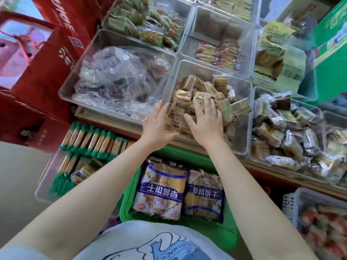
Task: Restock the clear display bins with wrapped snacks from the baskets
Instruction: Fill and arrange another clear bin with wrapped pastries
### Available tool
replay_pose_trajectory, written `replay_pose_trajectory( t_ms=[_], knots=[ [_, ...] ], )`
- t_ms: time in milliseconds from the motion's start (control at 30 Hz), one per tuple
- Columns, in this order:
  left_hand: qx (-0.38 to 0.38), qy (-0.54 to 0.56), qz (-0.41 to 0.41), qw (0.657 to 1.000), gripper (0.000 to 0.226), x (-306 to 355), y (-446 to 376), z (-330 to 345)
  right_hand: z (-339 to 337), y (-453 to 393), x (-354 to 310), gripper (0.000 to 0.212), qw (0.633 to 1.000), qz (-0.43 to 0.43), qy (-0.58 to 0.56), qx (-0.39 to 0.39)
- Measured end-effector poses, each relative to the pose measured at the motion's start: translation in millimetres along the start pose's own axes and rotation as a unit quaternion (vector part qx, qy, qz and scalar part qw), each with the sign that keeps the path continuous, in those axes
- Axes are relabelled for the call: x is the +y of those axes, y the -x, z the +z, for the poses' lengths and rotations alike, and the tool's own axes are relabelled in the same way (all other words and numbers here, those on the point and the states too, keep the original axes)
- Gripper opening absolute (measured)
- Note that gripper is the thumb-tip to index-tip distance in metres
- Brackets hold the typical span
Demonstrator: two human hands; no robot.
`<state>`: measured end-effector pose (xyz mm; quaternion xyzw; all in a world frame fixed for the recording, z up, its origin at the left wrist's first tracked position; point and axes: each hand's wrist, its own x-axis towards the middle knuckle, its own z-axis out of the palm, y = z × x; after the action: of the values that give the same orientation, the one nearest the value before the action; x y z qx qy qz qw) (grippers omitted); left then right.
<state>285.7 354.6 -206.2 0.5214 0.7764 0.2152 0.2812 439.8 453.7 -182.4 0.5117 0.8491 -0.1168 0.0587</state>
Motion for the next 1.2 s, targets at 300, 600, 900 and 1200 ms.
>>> replay_pose_trajectory(
  t_ms=[300, 600, 900, 1200],
  knots=[
    [0.064, 0.211, -0.008, 0.975, 0.086, -6.7, 27.6, -31.7, -3.0, 45.7, -44.4, 0.043, 0.954, -0.035, -0.241, 0.175],
    [0.059, 0.075, -0.287, 0.953, 0.045, -175.3, 121.1, -25.7, 100.0, 93.4, -120.6, 0.024, 0.945, -0.013, -0.317, -0.085],
    [-0.062, -0.135, -0.309, 0.939, 0.053, -265.5, 131.1, 0.6, 146.0, 111.5, -184.0, 0.027, 0.925, 0.023, -0.304, -0.226],
    [-0.022, 0.036, -0.312, 0.949, 0.045, -246.9, 132.7, -27.1, 138.2, 101.7, -198.4, 0.023, 0.909, 0.069, -0.353, -0.211]
  ],
)
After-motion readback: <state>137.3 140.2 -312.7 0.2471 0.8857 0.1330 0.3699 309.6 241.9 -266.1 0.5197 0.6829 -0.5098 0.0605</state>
